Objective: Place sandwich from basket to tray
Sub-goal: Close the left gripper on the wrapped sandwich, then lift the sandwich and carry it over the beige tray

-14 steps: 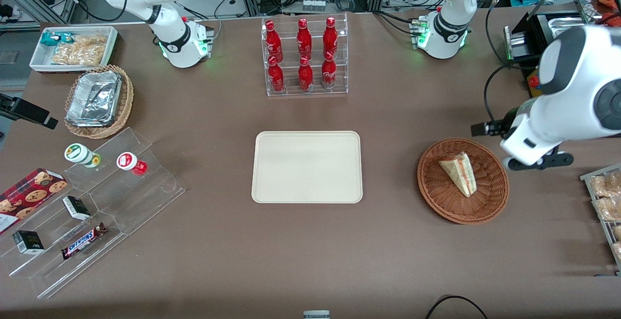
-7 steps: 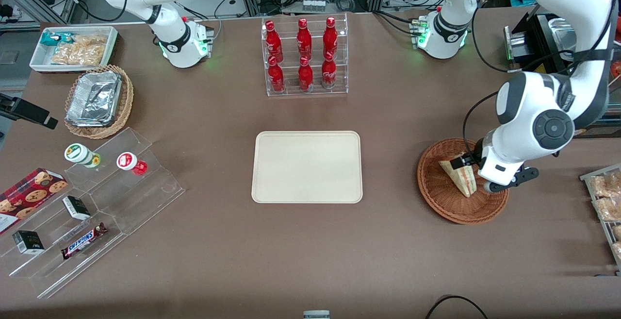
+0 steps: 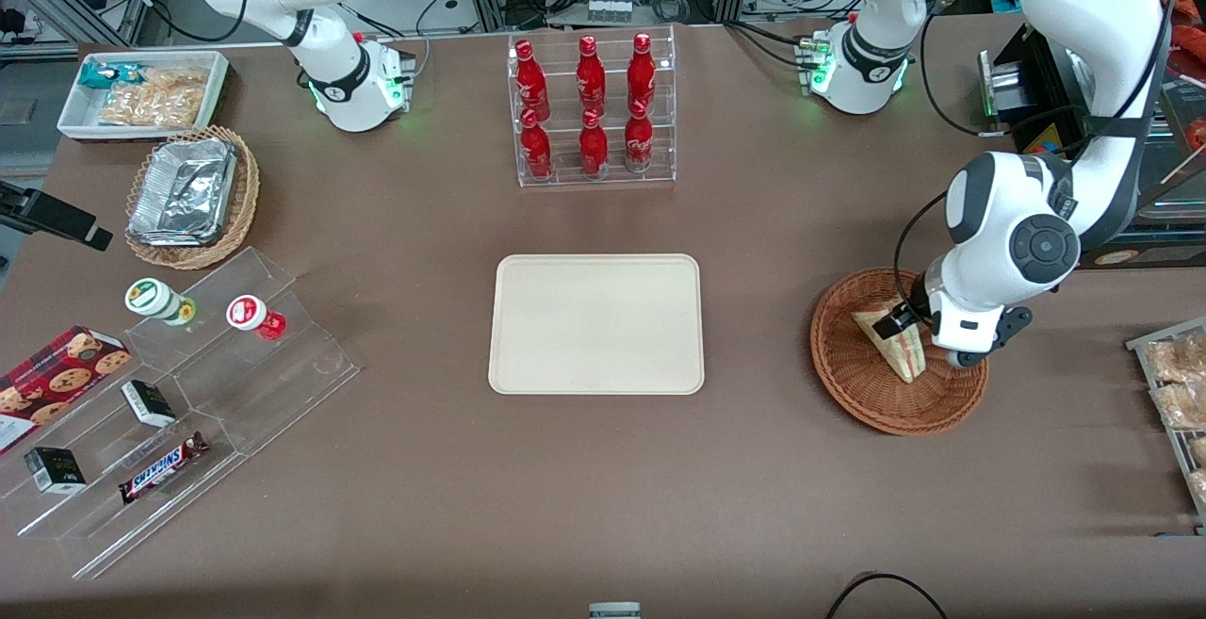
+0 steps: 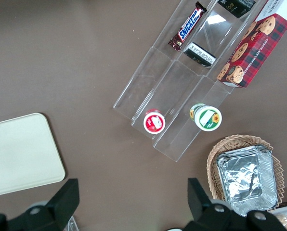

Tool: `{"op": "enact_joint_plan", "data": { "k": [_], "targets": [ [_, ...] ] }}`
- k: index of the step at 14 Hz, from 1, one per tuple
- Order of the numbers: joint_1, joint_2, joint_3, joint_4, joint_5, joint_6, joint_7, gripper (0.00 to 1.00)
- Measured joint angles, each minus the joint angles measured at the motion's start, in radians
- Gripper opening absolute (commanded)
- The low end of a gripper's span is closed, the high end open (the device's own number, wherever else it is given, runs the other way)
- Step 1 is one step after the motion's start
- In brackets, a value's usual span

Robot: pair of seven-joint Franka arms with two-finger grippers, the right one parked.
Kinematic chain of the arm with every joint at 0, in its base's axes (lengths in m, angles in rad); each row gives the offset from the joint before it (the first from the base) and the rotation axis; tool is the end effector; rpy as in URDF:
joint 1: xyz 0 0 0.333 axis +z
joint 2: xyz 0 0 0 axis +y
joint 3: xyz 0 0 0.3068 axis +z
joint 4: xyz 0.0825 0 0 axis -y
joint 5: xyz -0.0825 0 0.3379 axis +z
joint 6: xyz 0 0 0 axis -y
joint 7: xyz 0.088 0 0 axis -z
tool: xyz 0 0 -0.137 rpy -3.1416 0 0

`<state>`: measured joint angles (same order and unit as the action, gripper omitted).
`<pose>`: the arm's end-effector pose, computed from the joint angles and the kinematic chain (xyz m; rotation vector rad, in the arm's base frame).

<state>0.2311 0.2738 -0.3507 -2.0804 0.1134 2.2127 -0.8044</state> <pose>0.5260 -0.0546 0.2863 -2.9428 -0.9387 0.1735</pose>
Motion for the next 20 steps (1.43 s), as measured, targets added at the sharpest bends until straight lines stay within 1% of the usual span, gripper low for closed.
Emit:
{"op": "enact_joint_plan", "data": {
  "k": [3, 5, 6, 7, 8, 10, 11, 12, 15, 17, 18, 20],
  "targets": [
    [0.000, 0.003, 0.000, -0.027, 0.000, 0.044, -0.016, 1.00],
    [0.000, 0.015, 0.002, -0.059, 0.000, 0.115, -0.021, 1.00],
    [0.000, 0.026, 0.008, -0.073, 0.000, 0.151, -0.023, 0.99],
    [0.000, 0.040, 0.018, -0.082, 0.000, 0.178, -0.024, 0.93],
    [0.000, 0.055, 0.029, -0.086, 0.000, 0.196, -0.024, 0.78],
    [0.000, 0.080, 0.039, -0.086, 0.000, 0.219, -0.024, 0.39],
    [0.000, 0.086, 0.040, -0.086, 0.000, 0.225, -0.024, 0.22],
    [0.000, 0.088, 0.040, -0.086, 0.000, 0.226, -0.024, 0.13],
    [0.000, 0.085, 0.039, -0.078, 0.001, 0.227, -0.024, 0.12],
    [-0.002, 0.076, 0.035, -0.047, 0.008, 0.207, -0.023, 0.12],
    [-0.010, 0.070, 0.029, -0.015, 0.017, 0.153, -0.022, 0.12],
    [-0.068, 0.059, 0.019, 0.089, 0.023, -0.027, -0.022, 0.12]
  ]
}}
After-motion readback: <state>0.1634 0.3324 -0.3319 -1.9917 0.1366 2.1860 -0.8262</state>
